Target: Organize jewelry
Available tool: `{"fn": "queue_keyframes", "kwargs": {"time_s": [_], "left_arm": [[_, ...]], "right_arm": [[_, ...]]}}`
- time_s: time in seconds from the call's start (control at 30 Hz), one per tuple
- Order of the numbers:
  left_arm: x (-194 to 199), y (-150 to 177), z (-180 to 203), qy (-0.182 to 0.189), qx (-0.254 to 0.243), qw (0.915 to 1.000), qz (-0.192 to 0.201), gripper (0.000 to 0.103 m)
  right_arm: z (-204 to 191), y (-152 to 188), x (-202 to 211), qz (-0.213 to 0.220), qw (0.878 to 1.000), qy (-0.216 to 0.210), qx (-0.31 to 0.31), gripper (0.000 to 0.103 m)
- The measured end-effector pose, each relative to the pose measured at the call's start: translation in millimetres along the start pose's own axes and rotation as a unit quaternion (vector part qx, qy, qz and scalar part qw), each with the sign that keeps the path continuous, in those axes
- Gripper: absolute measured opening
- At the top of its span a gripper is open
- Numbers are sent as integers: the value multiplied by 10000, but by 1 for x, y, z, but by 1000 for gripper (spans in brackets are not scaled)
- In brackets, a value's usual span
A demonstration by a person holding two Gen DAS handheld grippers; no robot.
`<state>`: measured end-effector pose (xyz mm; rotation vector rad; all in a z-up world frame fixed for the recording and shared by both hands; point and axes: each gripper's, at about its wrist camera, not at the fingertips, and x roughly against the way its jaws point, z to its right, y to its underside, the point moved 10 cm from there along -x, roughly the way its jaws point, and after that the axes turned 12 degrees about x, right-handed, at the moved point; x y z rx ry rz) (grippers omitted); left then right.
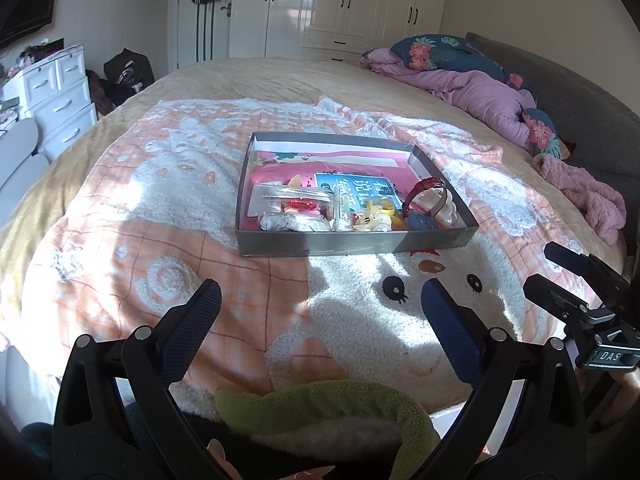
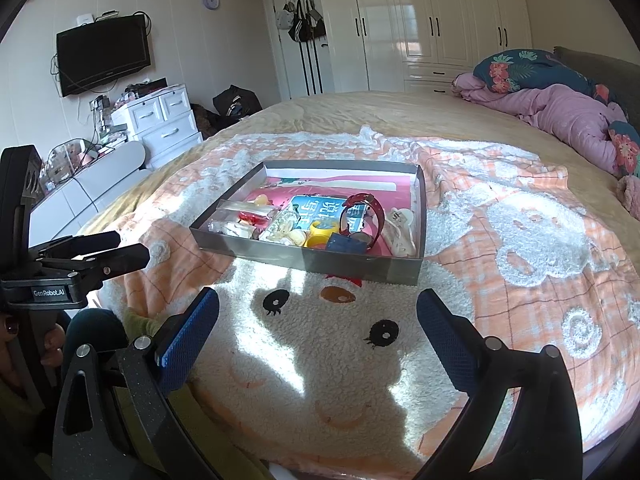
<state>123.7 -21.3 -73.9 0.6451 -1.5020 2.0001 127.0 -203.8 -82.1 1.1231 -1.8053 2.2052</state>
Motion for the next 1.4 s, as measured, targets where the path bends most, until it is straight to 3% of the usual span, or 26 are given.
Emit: {"fn": "queue_keyframes", "kwargs": {"time_s": [0.73,0.9,1.03,1.17,1.27,1.4], "left_arm": [[-9,8,-2,35,75,9998,-170,94],[-19,9,-12,-139,183,9993,-279,94],[-31,8,-33,-314,409,9977,-434,94],[-44,-12,-90,-988,817,9906,-472,94],[-55,-38,-156,-1485,1299,9793,-444,94],[-73,-70,-253,-2498,1709,9526,-307,94]], "right_arm": [[7,7,-5,-146,9999,54,-20,98],[25,11,-10,-260,9994,220,-96,98],[64,22,-19,-435,9972,472,-374,98],[130,37,-27,-643,9909,979,-660,98],[202,53,-32,-898,9799,1606,-772,98],[306,80,-46,-1505,9534,2431,-964,98]]}}
